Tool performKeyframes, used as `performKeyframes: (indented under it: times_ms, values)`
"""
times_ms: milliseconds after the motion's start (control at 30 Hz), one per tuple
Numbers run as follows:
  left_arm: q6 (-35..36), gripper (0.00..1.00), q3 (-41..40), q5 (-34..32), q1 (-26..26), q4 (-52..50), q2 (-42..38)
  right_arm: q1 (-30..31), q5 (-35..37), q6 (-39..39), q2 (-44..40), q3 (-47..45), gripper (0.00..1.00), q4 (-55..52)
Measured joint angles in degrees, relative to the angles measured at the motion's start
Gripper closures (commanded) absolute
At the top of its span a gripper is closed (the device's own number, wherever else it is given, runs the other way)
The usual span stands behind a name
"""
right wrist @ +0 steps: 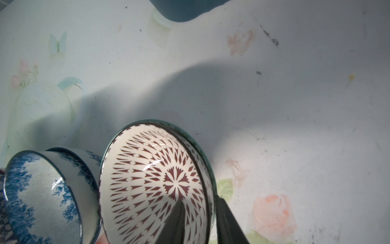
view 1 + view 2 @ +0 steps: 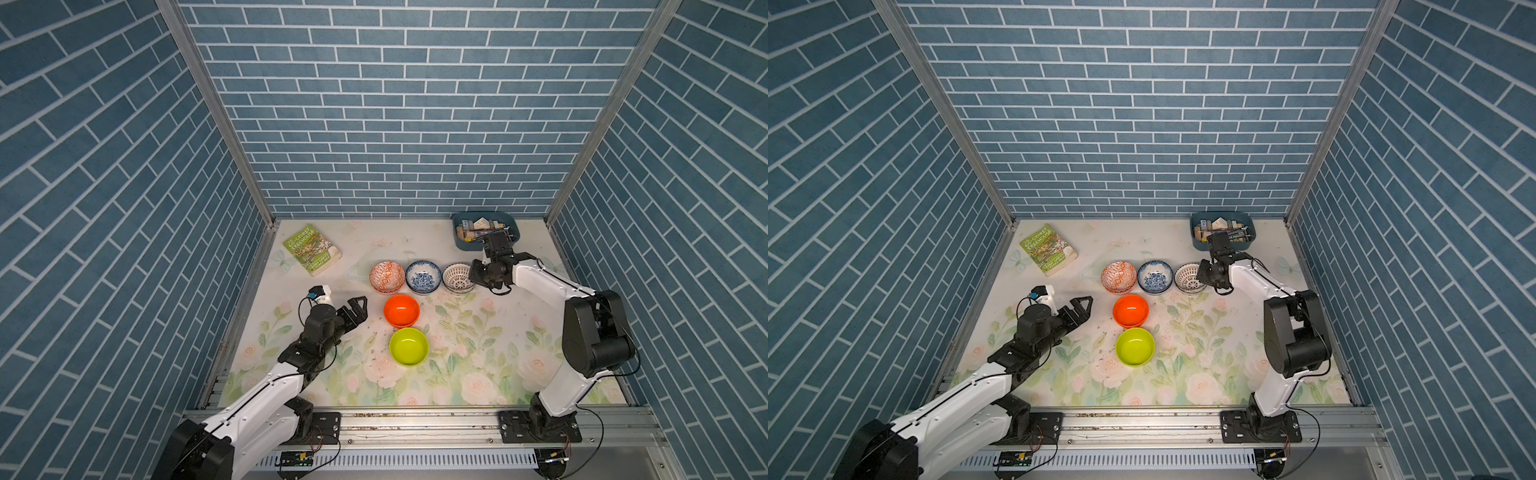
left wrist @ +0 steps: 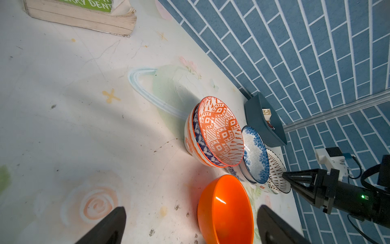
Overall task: Stack the bowls
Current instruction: Place the bowl on the bowl.
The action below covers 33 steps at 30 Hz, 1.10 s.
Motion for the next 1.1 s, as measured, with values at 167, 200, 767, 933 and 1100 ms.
performKeyframes:
  times_ms: [167,200,767,933,1100]
  values:
    - [0.0,0.00,0.0,0.0,0.0,0.0,0.0,-0.1,0.7,1.0,-0.4,-1.0,1.00,0.1]
    - [0.0,0.00,0.0,0.0,0.0,0.0,0.0,-0.1,0.6,1.2,-0.4,-1.4,1.00,0.2]
    - [0.0,0.00,0.0,0.0,0.0,0.0,0.0,-0.7,-0.7,1.9,-0.5,-3.0,0.60,2.6]
    - [0.0,0.00,0.0,0.0,0.0,0.0,0.0,-0.5,-1.0,1.5,-2.8,-4.1,0.43,2.7]
    - [0.1,0.00,0.0,0.3,0.0,0.0,0.7,2.3,-0.9,1.8,-9.7,-5.5,0.42,2.8]
